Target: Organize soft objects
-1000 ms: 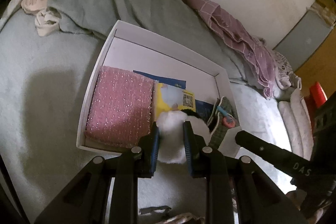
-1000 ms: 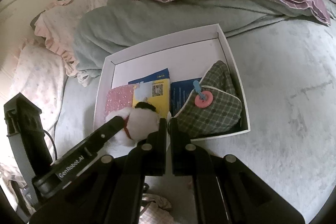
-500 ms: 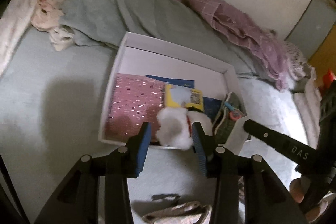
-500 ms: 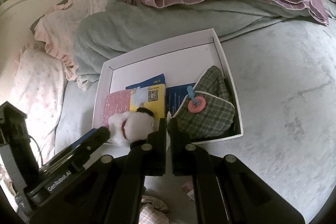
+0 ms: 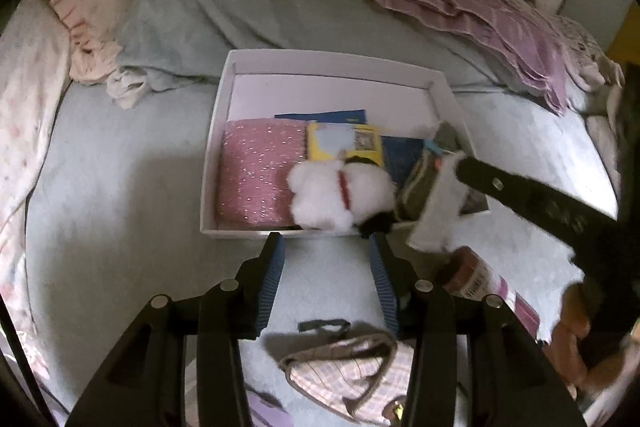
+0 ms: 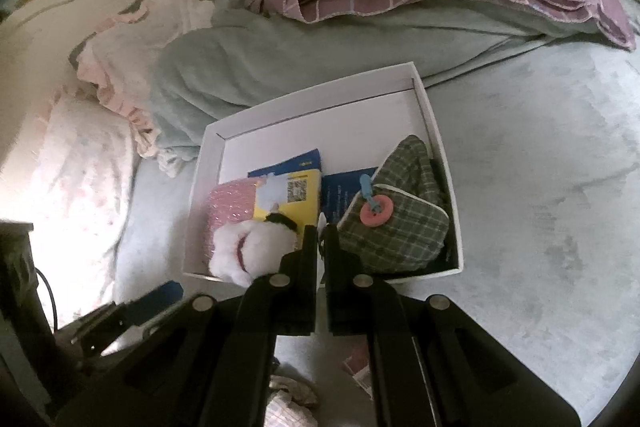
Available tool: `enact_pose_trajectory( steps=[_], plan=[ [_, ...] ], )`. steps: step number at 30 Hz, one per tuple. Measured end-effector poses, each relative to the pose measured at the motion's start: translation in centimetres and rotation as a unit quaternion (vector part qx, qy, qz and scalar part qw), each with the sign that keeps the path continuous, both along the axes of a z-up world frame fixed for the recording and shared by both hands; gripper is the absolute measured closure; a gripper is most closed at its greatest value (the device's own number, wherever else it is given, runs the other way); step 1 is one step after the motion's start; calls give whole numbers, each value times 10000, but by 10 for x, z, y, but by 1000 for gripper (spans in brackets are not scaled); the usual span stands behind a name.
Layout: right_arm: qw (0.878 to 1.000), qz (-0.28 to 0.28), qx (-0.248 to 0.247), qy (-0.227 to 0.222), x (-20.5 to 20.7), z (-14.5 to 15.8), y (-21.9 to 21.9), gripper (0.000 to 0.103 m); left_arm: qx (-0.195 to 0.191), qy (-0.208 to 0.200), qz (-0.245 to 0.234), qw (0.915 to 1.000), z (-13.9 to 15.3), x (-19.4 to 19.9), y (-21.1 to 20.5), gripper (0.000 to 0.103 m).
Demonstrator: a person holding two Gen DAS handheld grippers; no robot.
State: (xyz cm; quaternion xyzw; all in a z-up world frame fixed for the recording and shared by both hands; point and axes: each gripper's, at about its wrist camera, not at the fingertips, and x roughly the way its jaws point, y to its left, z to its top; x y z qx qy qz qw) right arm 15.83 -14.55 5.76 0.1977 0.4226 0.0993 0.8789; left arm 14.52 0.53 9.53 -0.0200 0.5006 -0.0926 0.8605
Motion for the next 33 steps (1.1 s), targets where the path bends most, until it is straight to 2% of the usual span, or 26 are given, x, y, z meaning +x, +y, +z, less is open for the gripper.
enact_pose_trajectory(
  steps=[3,7,12,18,23,28,33],
  plan=[
    [9995,28,293,-136,3,-1,-7,98,49,-133,66,9999,10,-6,2,60],
    [9984,103,487,-268,5,-2,-12,98,307,-416,219,9984,22,-15,3,60],
    [9985,41,461,-302,5,-2,-15,99,-7,-430,95,9990,30,-18,11,60],
    [9983,-86,489,-314,5,-1,-19,99,-57,-456,218,9987,33,-19,18,60],
    [9975,-303,401,-496,9,1,-23,99,-102,-652,173,9977,38,-22,18,60],
    [9971,-337,251,-638,23,6,-22,99,-480,-935,37,9945,36,-19,21,60],
    [9952,-344,-34,-916,30,9,-12,99,-816,-1321,350,9873,17,-5,35,60]
  ],
)
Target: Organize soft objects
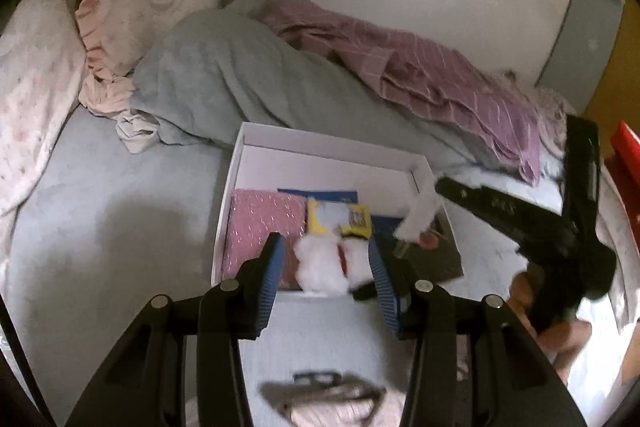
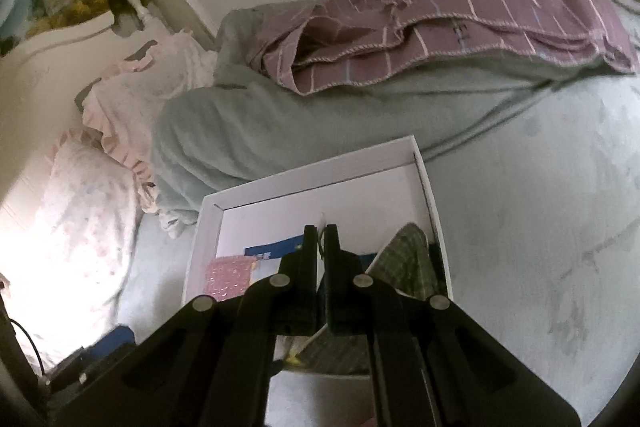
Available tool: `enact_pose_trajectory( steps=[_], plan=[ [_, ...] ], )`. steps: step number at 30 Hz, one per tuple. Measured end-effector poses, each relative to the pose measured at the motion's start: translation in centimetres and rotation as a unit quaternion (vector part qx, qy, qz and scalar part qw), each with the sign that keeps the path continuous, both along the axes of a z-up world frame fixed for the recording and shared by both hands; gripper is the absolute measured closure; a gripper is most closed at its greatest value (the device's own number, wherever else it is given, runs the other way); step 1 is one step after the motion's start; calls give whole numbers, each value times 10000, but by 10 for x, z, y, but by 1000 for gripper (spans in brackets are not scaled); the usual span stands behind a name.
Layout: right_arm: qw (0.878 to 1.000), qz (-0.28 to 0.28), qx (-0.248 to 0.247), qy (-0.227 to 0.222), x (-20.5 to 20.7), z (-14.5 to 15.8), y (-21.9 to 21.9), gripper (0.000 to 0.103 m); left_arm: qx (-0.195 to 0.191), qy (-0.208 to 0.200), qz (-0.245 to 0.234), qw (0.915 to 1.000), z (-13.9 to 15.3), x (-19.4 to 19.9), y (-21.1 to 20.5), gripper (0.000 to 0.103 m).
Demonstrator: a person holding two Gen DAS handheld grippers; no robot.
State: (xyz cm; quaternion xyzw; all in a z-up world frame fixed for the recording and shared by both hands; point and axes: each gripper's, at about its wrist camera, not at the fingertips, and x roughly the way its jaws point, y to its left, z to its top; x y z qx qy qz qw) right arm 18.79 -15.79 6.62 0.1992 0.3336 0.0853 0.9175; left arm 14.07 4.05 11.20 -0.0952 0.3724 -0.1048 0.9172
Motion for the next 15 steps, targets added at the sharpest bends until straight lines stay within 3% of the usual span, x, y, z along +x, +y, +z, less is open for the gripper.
enact_pose_trajectory(
  steps=[10,15],
  plan=[
    [9980,68,-564,291,17,-28,19,99,410,546,285,9973,-34,23,4,60],
    [9967,94,-655,470,20,-36,20,98,-30,705,8,9975,-37,23,5,60]
  ],
)
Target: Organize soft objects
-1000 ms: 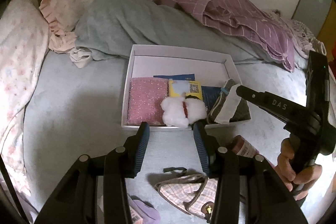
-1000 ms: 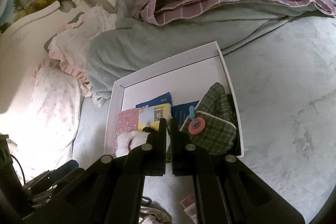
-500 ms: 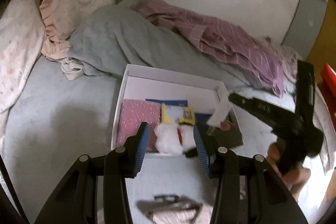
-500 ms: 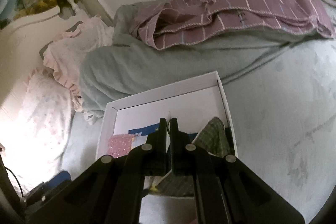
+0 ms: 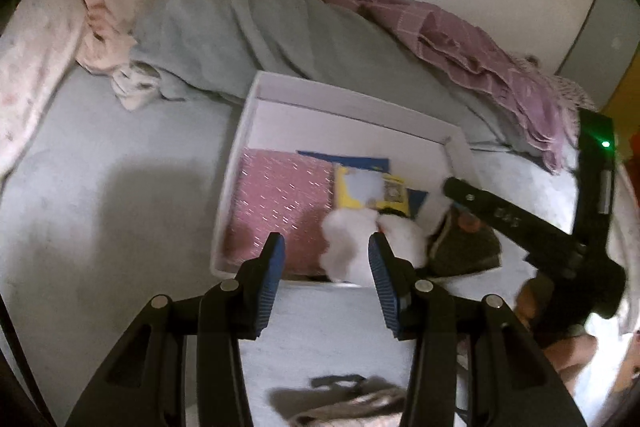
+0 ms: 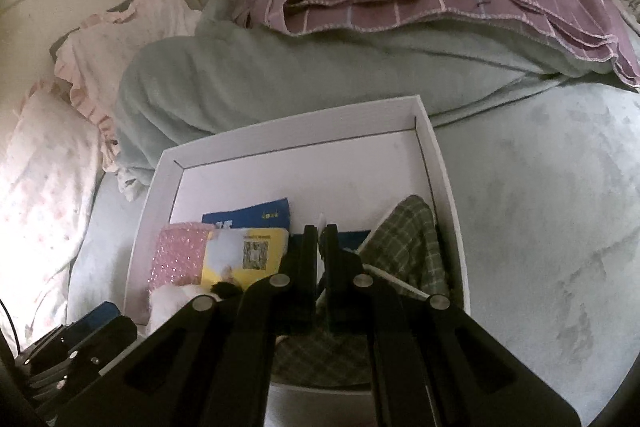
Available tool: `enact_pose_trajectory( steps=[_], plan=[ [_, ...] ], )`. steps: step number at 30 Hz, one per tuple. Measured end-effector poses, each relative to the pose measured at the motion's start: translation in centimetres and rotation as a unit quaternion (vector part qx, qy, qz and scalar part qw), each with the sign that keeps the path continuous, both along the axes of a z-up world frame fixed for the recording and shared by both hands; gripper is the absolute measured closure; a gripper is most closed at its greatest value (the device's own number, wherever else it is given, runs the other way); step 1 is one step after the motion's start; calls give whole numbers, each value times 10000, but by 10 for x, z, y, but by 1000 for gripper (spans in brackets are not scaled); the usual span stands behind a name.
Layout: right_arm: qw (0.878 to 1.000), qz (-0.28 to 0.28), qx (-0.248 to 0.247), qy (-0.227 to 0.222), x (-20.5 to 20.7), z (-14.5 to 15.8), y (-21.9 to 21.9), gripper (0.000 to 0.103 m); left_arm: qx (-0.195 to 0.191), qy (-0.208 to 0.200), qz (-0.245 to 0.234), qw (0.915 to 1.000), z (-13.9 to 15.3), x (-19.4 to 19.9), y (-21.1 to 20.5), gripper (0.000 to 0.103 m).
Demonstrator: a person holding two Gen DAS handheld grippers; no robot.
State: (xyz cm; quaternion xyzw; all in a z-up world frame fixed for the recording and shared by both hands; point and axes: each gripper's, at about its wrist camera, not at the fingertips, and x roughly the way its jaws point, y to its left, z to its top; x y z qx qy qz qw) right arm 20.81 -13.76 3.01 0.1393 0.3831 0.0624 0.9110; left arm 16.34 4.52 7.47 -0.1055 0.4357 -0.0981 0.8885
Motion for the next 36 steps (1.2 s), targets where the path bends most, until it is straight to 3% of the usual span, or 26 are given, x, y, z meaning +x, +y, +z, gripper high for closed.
enact_pose_trajectory(
  steps=[3,5,7,8,11,19,23,27,33,36],
  plan=[
    [9999,30,106,50,-1,-2,0,91,138,152,-134,9997,-2,0,-3,60],
    [9998,53,172,57,-2,-2,-1,74,257,202,-119,9994,-3,1,-4,60],
    [9996,71,251,-49,-5,1,-1,46,191,247,-77,9995,-3,0,-1,60],
    [9995,42,281,-110,-7,2,-1,44,109,286,-81,9995,-3,0,0,60],
    [9995,72,237,-170,-11,8,2,43,52,348,-118,9993,-1,-1,3,60],
    [9993,219,-92,-299,-25,25,18,34,367,331,-65,9988,5,-8,17,60],
    [9979,381,-372,-376,-37,34,31,26,228,311,137,9992,10,-8,33,60],
    [9975,544,-428,-113,-41,36,41,23,66,469,166,9987,10,-8,42,60],
    [9920,600,-981,512,-48,32,53,22,59,617,105,9980,13,-10,46,60],
    [9886,808,-995,785,-58,28,59,22,108,724,75,9973,13,-12,47,60]
  ],
)
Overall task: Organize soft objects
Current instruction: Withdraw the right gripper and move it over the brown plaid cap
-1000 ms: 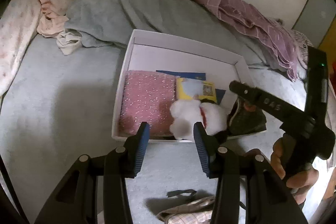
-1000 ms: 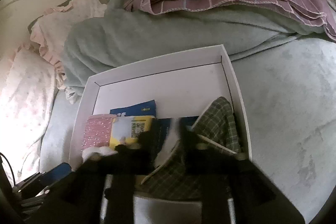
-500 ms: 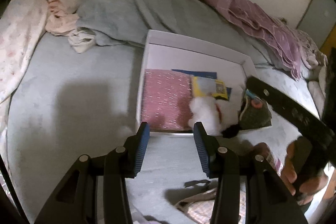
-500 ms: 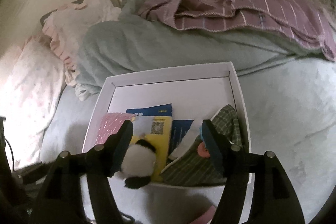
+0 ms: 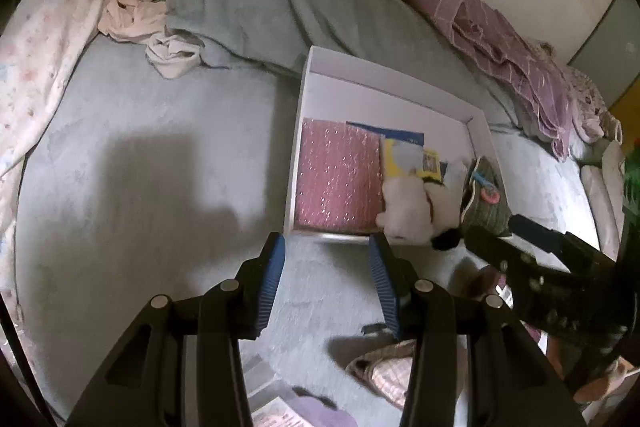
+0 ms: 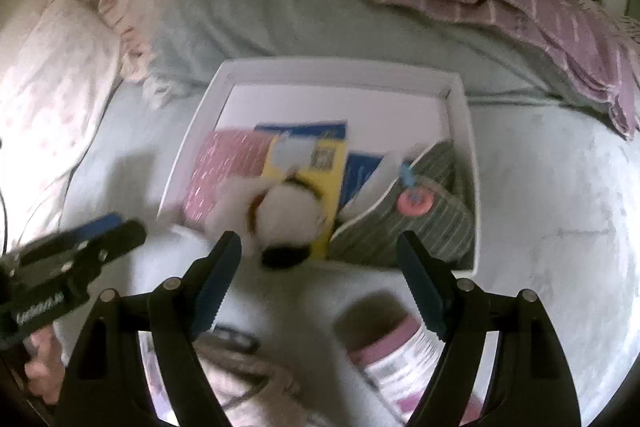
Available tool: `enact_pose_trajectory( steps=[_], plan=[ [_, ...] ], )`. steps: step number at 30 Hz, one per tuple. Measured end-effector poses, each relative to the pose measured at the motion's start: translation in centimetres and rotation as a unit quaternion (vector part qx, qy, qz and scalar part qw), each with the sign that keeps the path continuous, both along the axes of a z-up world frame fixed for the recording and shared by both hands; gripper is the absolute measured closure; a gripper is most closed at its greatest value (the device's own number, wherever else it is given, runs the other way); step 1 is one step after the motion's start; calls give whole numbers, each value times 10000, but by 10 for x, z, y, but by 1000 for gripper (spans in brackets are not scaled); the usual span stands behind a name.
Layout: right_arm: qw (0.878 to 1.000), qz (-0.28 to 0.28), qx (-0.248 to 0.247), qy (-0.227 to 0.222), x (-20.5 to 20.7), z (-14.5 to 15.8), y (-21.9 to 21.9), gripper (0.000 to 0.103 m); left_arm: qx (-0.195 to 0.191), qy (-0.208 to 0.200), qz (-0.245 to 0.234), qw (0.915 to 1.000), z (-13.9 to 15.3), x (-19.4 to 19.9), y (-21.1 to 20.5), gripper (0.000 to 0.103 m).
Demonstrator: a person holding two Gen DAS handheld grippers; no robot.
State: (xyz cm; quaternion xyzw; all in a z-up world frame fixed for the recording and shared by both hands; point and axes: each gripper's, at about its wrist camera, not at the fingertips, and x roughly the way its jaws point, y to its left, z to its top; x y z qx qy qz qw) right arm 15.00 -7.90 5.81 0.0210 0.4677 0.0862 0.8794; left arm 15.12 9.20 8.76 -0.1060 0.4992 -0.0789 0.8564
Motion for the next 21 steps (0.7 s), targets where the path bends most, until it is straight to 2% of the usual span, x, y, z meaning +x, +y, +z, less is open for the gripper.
enact_pose_trajectory(
  steps=[4,10,13,18,21],
  plan=[
    [9996,240,167,64,-11,2,9,22,64,51,38,10000,1,-2,3,60],
    [9969,727,86,278,-23,-7,31,22,161,375,-3,9992,-10,-1,11,60],
    [9946,956,27,402,-29,-15,39,22,81,429,-124,9990,-10,-4,18,60],
    [9898,1351,-282,341,-40,-21,53,22,-70,550,-238,9982,-11,-8,28,60],
    [9855,1580,-214,585,-44,-31,56,22,-104,625,-262,9976,-14,-8,32,60]
  ],
)
